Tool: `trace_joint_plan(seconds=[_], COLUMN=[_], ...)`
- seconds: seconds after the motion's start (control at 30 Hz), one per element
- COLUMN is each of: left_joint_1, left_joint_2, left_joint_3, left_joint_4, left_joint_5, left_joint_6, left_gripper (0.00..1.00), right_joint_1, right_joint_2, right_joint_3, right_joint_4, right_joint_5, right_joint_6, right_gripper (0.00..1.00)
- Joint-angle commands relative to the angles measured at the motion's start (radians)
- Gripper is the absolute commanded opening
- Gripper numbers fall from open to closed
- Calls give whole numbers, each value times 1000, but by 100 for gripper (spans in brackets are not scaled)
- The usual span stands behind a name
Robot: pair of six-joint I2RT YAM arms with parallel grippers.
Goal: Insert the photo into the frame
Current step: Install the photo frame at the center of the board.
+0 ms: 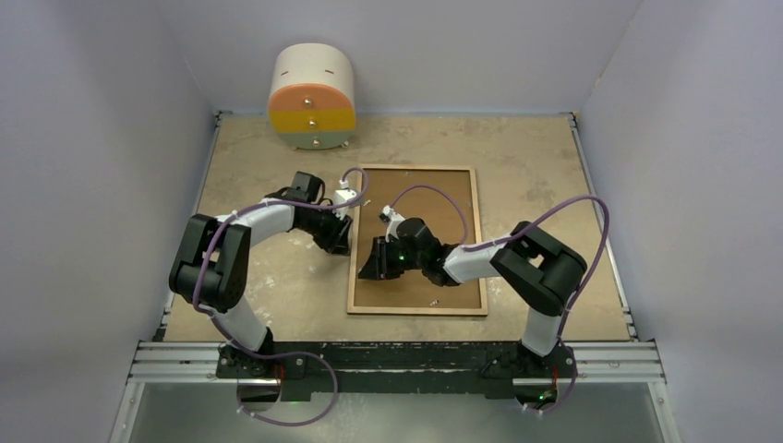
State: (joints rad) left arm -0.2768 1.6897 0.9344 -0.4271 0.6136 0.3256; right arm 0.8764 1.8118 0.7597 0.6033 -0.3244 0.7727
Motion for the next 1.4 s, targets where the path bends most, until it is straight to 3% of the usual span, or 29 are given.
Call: trace_joint_plan(seconds=[0.0,0.83,1.1,1.37], left_joint_1=[4,2,2,2], left_joint_2=[-31,-2,40,5], left_joint_3=[-5,-8,-8,-24], left_joint_4=[14,26,21,11], left_joint_5=[26,43,112,117], left_joint_6=[14,16,1,24], left_gripper=[29,28,26,26], right_joint_1=[-6,-6,-4,2], right_joint_2=[0,129,75,16], right_joint_3=[-8,51,4,-52], right_joint_4=[-36,82,127,79], right_joint_5=[22,34,73,77], right_joint_6=[-26,56,174,182], right_gripper=[33,31,33,34])
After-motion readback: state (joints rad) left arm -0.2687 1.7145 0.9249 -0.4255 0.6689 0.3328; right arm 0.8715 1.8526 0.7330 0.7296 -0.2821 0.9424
